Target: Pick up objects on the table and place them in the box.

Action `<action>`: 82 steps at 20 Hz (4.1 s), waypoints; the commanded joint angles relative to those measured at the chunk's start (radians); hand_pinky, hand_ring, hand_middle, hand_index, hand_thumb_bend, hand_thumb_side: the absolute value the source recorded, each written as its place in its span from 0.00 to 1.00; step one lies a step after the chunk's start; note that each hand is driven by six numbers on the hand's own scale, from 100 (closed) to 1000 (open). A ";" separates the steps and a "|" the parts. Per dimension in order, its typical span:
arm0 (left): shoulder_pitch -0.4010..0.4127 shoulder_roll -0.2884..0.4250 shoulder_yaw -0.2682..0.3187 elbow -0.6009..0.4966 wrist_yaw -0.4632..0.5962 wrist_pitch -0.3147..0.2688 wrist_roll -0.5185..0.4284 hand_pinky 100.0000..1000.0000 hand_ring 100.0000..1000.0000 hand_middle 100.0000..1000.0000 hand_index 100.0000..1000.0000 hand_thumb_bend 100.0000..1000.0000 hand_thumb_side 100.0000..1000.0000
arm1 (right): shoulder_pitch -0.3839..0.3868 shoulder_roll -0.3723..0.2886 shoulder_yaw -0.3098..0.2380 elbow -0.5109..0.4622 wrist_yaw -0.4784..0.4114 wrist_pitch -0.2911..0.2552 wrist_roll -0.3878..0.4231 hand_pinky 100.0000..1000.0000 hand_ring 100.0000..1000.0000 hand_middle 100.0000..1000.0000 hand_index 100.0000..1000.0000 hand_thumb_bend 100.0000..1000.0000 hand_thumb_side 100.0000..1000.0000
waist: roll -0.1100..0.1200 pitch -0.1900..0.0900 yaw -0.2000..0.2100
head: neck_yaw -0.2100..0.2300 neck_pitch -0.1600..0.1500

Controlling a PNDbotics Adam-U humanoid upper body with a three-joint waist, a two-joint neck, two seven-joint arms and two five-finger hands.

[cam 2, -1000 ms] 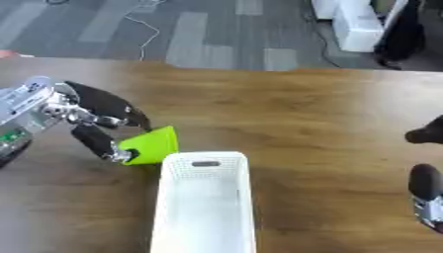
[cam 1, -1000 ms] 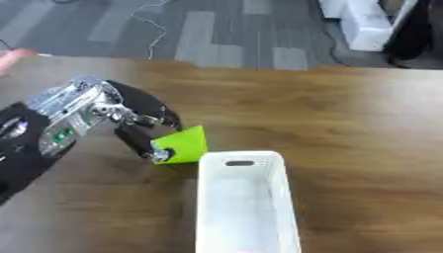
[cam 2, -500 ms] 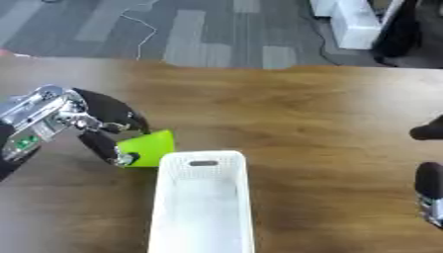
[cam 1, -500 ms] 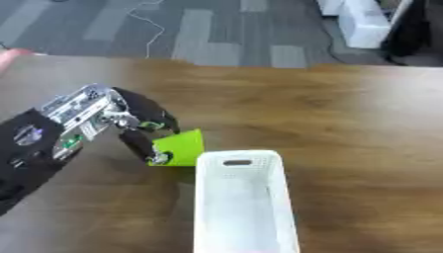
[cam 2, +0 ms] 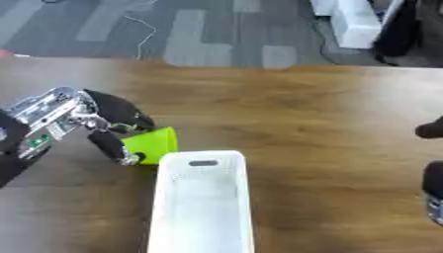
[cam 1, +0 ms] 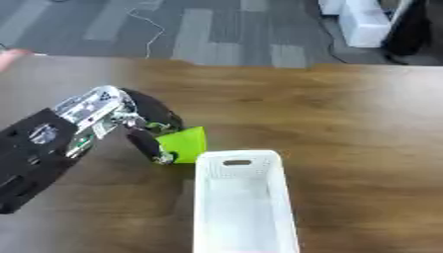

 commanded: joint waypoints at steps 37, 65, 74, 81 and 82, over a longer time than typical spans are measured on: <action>0.156 -0.024 0.058 0.037 -0.175 -0.142 0.552 0.00 0.00 0.02 0.33 0.34 0.84 | 0.005 -0.017 -0.002 -0.013 -0.006 -0.023 0.015 0.08 0.26 0.31 0.43 0.17 1.00 | -0.013 -0.003 0.017 | 0.003 -0.002; 0.089 0.118 0.177 -0.272 0.029 0.075 0.519 0.00 0.00 0.02 0.33 0.33 0.78 | 0.043 -0.019 0.009 -0.013 0.027 -0.006 0.003 0.07 0.26 0.31 0.43 0.17 1.00 | -0.012 -0.017 0.043 | 0.024 -0.006; 0.012 0.107 0.106 -0.379 0.088 0.004 0.488 0.00 0.00 0.02 0.34 0.34 0.79 | 0.034 -0.022 0.012 -0.013 0.023 -0.009 0.006 0.08 0.26 0.31 0.43 0.17 1.00 | -0.006 -0.018 0.034 | 0.035 -0.014; -0.033 0.076 0.017 -0.478 0.184 -0.085 0.422 0.00 0.00 0.02 0.34 0.34 0.80 | 0.021 -0.024 0.011 -0.013 0.012 -0.017 0.011 0.08 0.26 0.31 0.43 0.17 1.00 | -0.003 -0.017 0.024 | 0.039 -0.012; -0.039 0.071 0.012 -0.484 0.200 -0.087 0.411 0.00 0.00 0.02 0.34 0.34 0.80 | 0.020 -0.024 0.010 -0.013 0.011 -0.018 0.011 0.08 0.26 0.31 0.43 0.17 1.00 | -0.002 -0.017 0.023 | 0.040 -0.011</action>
